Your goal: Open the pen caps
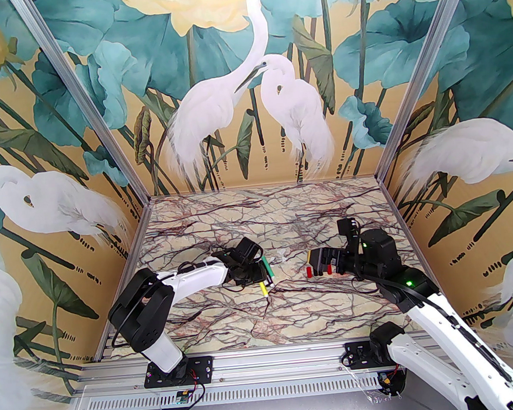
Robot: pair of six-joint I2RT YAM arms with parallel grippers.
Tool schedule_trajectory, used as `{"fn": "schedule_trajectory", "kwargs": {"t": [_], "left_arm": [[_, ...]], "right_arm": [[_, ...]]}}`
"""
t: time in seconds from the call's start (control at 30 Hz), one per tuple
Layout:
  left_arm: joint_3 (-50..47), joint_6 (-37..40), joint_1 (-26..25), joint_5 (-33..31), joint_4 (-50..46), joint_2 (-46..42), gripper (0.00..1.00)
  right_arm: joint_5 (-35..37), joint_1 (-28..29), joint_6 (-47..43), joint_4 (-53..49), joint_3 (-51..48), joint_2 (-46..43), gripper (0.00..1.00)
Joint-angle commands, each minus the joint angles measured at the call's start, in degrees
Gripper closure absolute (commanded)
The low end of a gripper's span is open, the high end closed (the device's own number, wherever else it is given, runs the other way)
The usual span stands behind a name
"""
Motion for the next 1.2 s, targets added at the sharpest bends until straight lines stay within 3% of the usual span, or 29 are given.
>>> {"fn": "schedule_trajectory", "kwargs": {"t": [0.0,0.37,1.0,1.17], "left_arm": [[-1.44,-0.63,-0.51,-0.25,1.47,1.25,0.61],[-1.68,0.62,-0.51,-1.65,-0.56,2.95,0.63],[7.14,12.8,-0.43,-13.31,-21.64,9.09,0.7],[8.49,13.53,-0.42,-14.69,-22.7,10.93,0.7]], "right_arm": [[-0.21,0.39,-0.05,0.54,-0.92,-0.33,0.0],[-0.3,0.37,-0.45,-0.28,-1.15,-0.34,0.01],[-0.76,0.35,-0.16,0.01,-1.19,0.19,0.01],[-1.18,0.4,-0.12,0.36,-1.19,0.54,0.01]]}}
